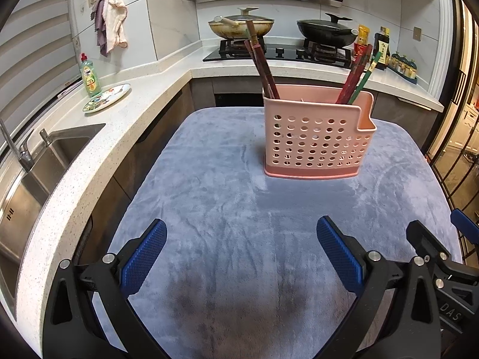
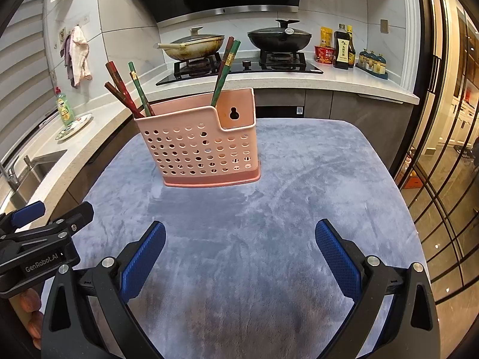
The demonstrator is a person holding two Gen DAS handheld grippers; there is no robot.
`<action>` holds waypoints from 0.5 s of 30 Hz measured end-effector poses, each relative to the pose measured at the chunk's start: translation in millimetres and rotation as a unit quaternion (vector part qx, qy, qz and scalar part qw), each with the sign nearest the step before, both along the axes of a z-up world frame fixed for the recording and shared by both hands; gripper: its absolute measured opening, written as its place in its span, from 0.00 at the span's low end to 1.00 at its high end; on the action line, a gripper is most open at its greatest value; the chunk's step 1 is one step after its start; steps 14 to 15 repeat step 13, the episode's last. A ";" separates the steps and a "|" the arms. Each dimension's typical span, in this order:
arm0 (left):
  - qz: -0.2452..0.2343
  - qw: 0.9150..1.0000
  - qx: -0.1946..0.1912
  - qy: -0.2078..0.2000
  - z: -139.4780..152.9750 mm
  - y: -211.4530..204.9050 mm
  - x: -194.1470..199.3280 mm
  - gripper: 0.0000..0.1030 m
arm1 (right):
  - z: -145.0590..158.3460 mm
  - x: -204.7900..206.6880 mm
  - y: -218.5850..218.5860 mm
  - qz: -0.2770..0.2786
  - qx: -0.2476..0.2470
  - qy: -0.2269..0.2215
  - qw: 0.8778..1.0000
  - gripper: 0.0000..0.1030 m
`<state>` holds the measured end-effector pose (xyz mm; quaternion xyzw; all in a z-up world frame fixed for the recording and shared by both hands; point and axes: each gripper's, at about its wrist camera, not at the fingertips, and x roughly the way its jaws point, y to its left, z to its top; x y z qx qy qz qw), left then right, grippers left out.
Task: Organize utensils
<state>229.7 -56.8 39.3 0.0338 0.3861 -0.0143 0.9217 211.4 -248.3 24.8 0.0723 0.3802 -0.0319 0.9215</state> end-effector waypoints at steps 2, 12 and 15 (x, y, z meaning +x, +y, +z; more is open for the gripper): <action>0.000 1.000 -0.001 0.001 -0.3 0.9 1.1 0.93 | -0.8 0.7 -1.4 0.000 0.001 0.001 1.000 0.94; -0.009 1.000 -0.004 -0.009 0.8 -0.4 1.2 0.93 | -2.1 2.3 -2.7 -0.001 0.000 0.001 1.000 0.94; -0.009 1.000 -0.004 -0.010 0.6 -0.4 0.9 0.93 | -2.1 2.4 -2.7 -0.001 0.000 0.002 1.000 0.94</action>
